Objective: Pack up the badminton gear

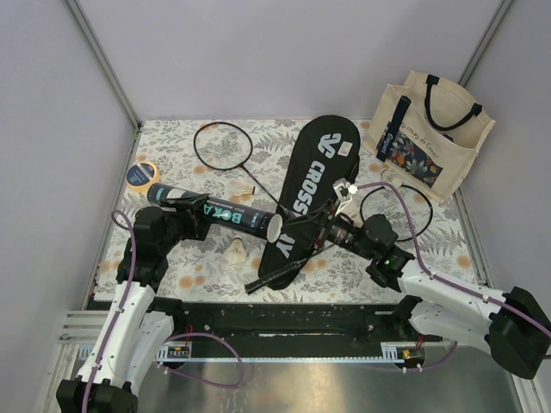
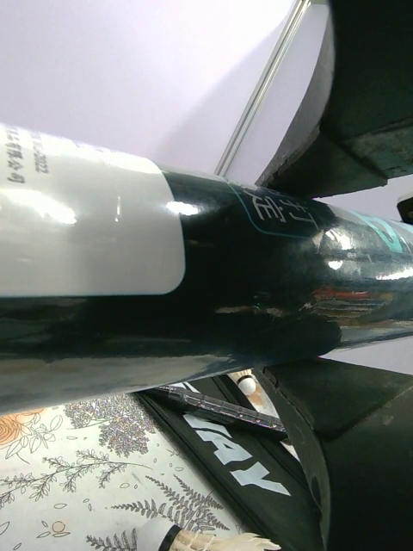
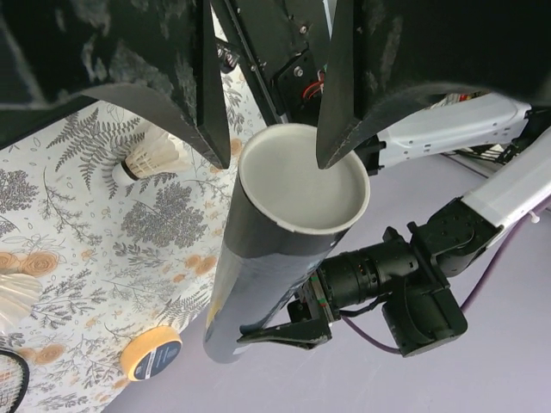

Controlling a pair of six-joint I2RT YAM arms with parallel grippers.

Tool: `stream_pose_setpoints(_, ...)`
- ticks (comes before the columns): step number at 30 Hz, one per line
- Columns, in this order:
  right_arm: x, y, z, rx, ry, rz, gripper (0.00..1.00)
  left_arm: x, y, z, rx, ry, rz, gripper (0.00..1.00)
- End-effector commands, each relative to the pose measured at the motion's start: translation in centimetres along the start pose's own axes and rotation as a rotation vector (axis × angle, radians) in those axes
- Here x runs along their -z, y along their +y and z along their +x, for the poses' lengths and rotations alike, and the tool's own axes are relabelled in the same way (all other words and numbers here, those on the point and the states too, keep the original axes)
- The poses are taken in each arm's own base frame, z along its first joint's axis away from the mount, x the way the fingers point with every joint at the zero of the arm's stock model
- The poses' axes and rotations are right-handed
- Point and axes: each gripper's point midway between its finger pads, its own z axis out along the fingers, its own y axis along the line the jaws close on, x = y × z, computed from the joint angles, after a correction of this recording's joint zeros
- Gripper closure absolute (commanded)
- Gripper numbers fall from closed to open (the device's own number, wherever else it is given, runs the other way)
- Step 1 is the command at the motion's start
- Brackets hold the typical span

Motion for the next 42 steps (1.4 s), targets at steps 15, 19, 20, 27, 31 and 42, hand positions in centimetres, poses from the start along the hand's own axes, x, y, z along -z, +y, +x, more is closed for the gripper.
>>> stream_pose_setpoints(15, -2.6, -1.8, -1.3, -0.039, -0.069, 0.104, 1.0, 1.5, -3.1, 0.9, -0.025, 0.008, 0.131, 0.65)
stream_pose_setpoints(19, -1.7, -2.7, -1.5, -0.012, -0.078, 0.162, 1.0, 1.4, -2.6, 0.1, -0.033, -0.041, 0.103, 0.65)
stream_pose_setpoints(20, -1.2, -2.7, -1.6, 0.002, -0.085, 0.171, 1.0, 1.3, -2.4, -0.2, -0.014, -0.053, 0.096, 0.65)
stream_pose_setpoints(27, 2.1, -3.7, -2.9, 0.087, -0.118, 0.295, 1.0, 0.5, -0.8, -1.0, 0.019, -0.089, 0.003, 0.75)
stream_pose_setpoints(31, 4.1, -4.7, -3.3, 0.111, -0.124, 0.393, 1.0, -0.3, -0.3, -1.1, 0.032, -0.079, -0.026, 0.77)
stream_pose_setpoints(42, 7.5, -5.4, -4.8, 0.081, -0.172, 0.534, 1.0, -0.1, -1.1, -2.1, 0.051, -0.117, -0.002, 0.79)
